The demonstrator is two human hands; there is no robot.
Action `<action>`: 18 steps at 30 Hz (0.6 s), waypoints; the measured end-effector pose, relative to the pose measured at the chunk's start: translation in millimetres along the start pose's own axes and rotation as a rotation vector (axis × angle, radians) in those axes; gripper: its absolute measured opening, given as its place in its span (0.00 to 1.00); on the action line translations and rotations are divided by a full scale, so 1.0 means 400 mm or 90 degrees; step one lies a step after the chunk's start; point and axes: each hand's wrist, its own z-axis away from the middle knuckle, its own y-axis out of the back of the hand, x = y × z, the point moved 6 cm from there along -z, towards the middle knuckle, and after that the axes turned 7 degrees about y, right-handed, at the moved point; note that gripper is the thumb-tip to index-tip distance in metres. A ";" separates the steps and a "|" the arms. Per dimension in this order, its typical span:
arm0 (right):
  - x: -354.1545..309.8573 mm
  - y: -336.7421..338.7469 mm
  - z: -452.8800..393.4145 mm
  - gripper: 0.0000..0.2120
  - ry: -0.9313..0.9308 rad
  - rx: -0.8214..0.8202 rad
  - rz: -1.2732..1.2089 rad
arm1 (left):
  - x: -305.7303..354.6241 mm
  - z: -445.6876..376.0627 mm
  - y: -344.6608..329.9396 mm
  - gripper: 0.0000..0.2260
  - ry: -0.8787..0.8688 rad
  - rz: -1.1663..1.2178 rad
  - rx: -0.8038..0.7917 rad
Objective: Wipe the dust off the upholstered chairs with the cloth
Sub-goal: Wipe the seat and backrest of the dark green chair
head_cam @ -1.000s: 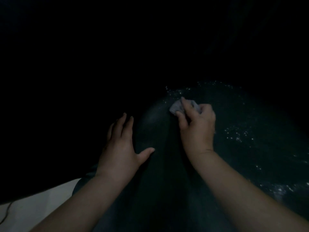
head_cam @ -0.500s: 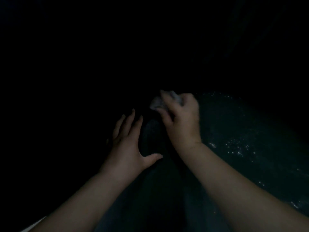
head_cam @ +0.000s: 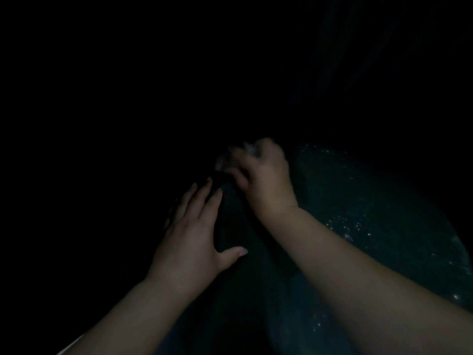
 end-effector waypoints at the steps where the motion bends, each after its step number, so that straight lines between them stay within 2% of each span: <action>1: 0.004 -0.009 -0.003 0.12 0.010 -0.021 0.027 | 0.007 -0.002 -0.003 0.49 -0.001 0.001 0.002; 4: 0.131 0.037 0.035 0.13 -0.187 0.039 0.074 | 0.021 -0.010 -0.001 0.49 0.004 -0.004 0.014; 5: 0.165 0.061 0.057 0.15 -0.219 0.064 0.068 | 0.026 -0.012 -0.001 0.49 0.003 -0.004 0.011; 8: 0.216 0.138 0.109 0.19 -0.219 0.144 -0.079 | 0.051 -0.013 -0.006 0.48 -0.023 -0.017 -0.003; 11: 0.326 0.227 0.125 0.20 -0.273 0.221 -0.056 | 0.089 -0.021 -0.018 0.48 -0.056 -0.017 -0.003; 15: 0.469 0.225 0.084 0.18 -0.388 0.069 0.071 | 0.133 -0.037 -0.036 0.46 -0.085 -0.013 -0.005; 16: 0.460 0.208 0.077 0.17 -0.368 0.040 0.086 | 0.138 -0.041 -0.039 0.46 -0.089 -0.021 -0.006; 18: 0.395 0.176 0.082 0.15 -0.238 0.018 0.063 | 0.142 -0.048 -0.041 0.46 -0.091 -0.036 -0.007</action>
